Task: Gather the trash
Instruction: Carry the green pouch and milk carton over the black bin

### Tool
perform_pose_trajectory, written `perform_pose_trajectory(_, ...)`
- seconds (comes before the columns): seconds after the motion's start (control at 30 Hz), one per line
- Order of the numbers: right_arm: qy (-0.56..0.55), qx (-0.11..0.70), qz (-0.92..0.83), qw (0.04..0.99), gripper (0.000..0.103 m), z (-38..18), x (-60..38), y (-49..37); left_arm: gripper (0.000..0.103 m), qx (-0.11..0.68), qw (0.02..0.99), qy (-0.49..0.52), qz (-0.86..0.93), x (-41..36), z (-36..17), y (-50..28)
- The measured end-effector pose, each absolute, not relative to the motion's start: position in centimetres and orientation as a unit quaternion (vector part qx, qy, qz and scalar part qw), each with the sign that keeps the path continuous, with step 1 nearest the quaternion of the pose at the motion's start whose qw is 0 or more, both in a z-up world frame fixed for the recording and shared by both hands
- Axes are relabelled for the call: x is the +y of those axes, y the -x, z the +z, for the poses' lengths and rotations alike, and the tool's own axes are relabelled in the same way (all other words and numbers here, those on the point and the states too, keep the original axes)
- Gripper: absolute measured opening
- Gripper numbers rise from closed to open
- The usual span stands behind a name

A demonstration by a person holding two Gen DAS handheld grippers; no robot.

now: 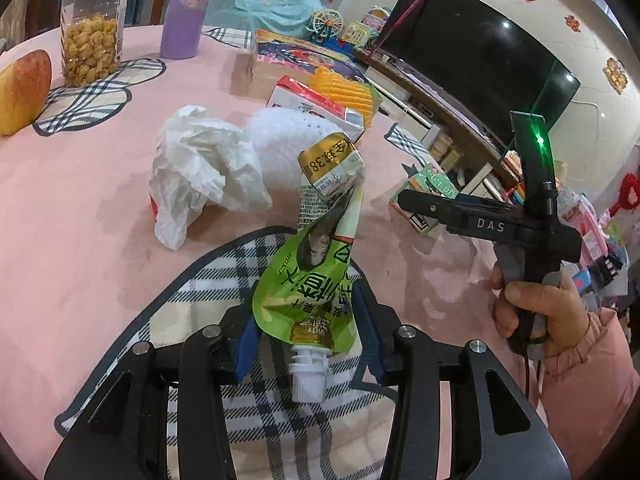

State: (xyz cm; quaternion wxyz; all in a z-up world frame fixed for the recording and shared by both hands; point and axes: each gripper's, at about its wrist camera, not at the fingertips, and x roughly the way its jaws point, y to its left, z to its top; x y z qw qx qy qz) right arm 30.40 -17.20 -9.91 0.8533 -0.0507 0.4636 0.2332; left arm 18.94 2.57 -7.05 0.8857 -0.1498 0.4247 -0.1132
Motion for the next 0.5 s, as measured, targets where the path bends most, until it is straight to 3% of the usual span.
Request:
perform_pose_trajectory(0.07,0.033,0.462,0.228,0.856,0.094,-9.9,-17.7,-30.5,0.041,0.423,0.886,0.148,-0.117,2.5,-7.1,-18.9)
perform_pose_trajectory(0.17,0.013,0.459,0.218,0.861,0.094,-9.8,-18.4,-30.1,0.030,0.420,0.887,0.142,-0.126,2.3,-7.0,-18.9)
perform_pose_trajectory(0.5,-0.062,0.435,0.199,0.876,0.094,-7.9,-21.5,-25.0,0.025,0.404,0.894,0.130,-0.143,1.0,-5.8,-17.9)
